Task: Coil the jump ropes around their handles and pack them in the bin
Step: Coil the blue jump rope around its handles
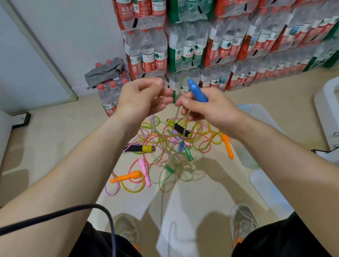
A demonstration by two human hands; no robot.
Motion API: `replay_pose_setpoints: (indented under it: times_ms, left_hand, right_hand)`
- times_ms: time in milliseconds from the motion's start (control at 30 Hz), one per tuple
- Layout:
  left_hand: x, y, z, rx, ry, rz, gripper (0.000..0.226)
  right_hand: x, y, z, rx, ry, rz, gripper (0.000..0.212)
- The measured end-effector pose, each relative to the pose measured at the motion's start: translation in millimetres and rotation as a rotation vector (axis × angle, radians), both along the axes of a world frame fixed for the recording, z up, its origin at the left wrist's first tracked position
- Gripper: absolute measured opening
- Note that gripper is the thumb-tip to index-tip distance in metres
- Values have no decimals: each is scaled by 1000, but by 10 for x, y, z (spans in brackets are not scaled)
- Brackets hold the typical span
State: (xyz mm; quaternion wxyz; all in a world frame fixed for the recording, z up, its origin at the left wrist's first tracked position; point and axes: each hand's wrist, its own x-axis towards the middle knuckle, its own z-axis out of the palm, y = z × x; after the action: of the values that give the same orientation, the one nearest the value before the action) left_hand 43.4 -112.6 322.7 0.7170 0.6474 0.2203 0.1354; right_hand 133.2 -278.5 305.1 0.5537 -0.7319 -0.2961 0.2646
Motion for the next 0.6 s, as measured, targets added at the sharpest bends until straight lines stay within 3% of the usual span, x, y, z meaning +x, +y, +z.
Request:
replay_pose_setpoints:
  times_ms: [133, 333, 533, 600]
  left_hand:
    - [-34, -84, -61, 120, 109, -299, 31]
    - [-76, -244, -227, 236, 170, -574, 14]
    - [-104, -272, -431, 320, 301, -638, 16]
    - [-98, -216, -434, 241, 355, -579, 22]
  right_hand:
    - [-8, -11, 45, 132, 185, -43, 16]
    - [56, -36, 128, 325, 422, -247, 15]
    - [190, -111, 123, 386, 479, -456, 16]
    - [233, -149, 86, 378, 496, -499, 17]
